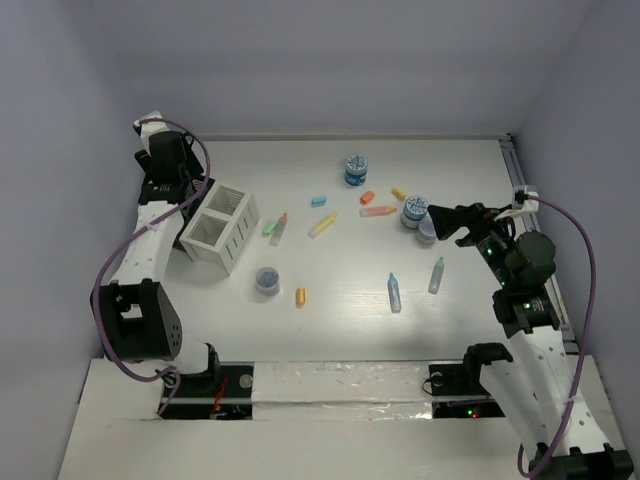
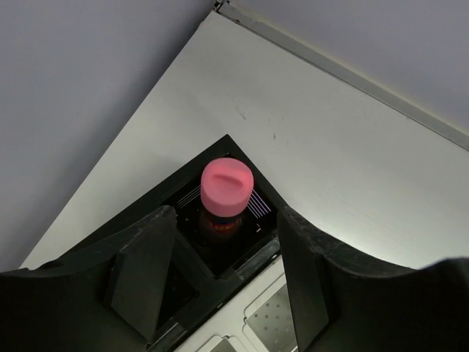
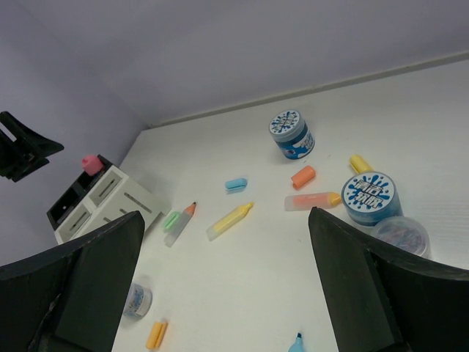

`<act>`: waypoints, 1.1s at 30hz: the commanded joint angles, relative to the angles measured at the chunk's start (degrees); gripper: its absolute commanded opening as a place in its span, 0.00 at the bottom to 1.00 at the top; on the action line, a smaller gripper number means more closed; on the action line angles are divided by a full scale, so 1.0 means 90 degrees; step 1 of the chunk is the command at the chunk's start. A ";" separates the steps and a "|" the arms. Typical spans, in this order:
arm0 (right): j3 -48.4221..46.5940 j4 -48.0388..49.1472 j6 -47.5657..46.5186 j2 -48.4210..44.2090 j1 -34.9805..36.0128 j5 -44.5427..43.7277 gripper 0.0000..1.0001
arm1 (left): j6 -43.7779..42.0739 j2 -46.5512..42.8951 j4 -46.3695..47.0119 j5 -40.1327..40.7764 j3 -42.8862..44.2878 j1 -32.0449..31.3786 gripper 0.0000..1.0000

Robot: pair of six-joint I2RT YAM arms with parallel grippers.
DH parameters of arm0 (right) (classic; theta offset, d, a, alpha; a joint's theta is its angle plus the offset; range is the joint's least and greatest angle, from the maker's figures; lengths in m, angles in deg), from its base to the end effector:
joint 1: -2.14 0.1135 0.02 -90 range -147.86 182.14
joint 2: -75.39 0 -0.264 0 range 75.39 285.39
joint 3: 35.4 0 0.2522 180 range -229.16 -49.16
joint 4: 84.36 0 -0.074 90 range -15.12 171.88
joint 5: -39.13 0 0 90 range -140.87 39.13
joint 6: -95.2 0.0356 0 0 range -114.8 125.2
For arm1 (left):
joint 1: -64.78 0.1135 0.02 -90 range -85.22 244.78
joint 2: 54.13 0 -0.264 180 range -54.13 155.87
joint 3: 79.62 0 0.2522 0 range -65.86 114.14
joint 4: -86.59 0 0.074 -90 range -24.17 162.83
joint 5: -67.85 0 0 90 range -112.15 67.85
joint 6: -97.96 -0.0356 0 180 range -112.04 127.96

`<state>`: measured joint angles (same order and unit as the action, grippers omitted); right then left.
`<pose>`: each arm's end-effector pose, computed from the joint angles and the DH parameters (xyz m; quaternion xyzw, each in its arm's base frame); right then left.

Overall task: Sort the stationery into containers
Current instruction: Place the stationery in the storage box, then pick up the stationery from the center of the board.

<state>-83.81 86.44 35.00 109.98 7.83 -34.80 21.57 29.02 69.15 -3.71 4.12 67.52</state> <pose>0.1537 0.0252 0.3323 0.0397 0.6780 0.3121 0.6643 0.3429 0.0277 0.3470 -0.2072 0.7711 0.0724 0.5977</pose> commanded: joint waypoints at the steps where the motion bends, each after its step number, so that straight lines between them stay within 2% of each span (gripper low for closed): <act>1: -0.0036 0.0148 -0.0089 -0.0005 0.0041 -0.0058 1.00 | -0.0008 -0.0177 0.0282 -0.0017 0.0038 0.0037 0.55; 7: -0.0036 0.0148 -0.0098 0.0014 0.0041 -0.0058 1.00 | 0.0226 -0.0615 -0.0019 -0.0709 0.0135 0.0037 0.59; 10: -0.0036 0.0158 -0.0089 0.0014 0.0041 -0.0058 1.00 | 0.0333 -0.1142 -0.0409 -0.0954 0.0028 -0.0489 0.62; 13: -0.0065 0.0129 -0.0098 0.0063 0.0041 -0.0038 1.00 | 0.0460 -0.1787 -0.0868 -0.0956 -0.0430 -0.1357 0.66; 15: -0.0075 0.0109 -0.0098 0.0073 0.0041 -0.0028 1.00 | 0.0743 -0.2109 -0.1055 -0.0886 -0.1005 -0.2039 0.72; 18: -0.0095 0.0070 -0.0118 0.0092 0.0041 -0.0009 1.00 | 0.1202 -0.2656 -0.1338 -0.1023 -0.1845 -0.2607 0.78; 19: -0.0105 0.0079 -0.0118 0.0112 0.0041 -0.0009 1.00 | 0.1319 -0.2947 -0.1387 -0.1023 -0.2060 -0.2716 0.84; 20: -0.0114 0.0060 -0.0118 0.0141 0.0041 0.0001 1.00 | 0.1446 -0.3095 -0.1436 -0.1004 -0.2381 -0.2823 0.86; 22: -0.0124 0.0060 -0.0118 0.0151 0.0041 0.0011 1.00 | 0.1807 -0.3428 -0.1543 -0.1003 -0.2627 -0.3096 0.89; 26: -0.0114 0.0099 -0.0089 0.0190 0.0041 0.0050 1.00 | 0.2393 -0.3459 -0.1651 -0.1140 -0.3076 -0.3410 0.94; 33: -0.0105 0.0099 -0.0089 0.0112 0.0041 0.0040 1.00 | 0.2512 -0.2902 -0.1954 -0.0993 -0.3448 -0.3703 0.95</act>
<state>-83.81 86.15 34.93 111.75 7.83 -34.75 42.22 1.77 52.67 -13.13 -25.43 34.80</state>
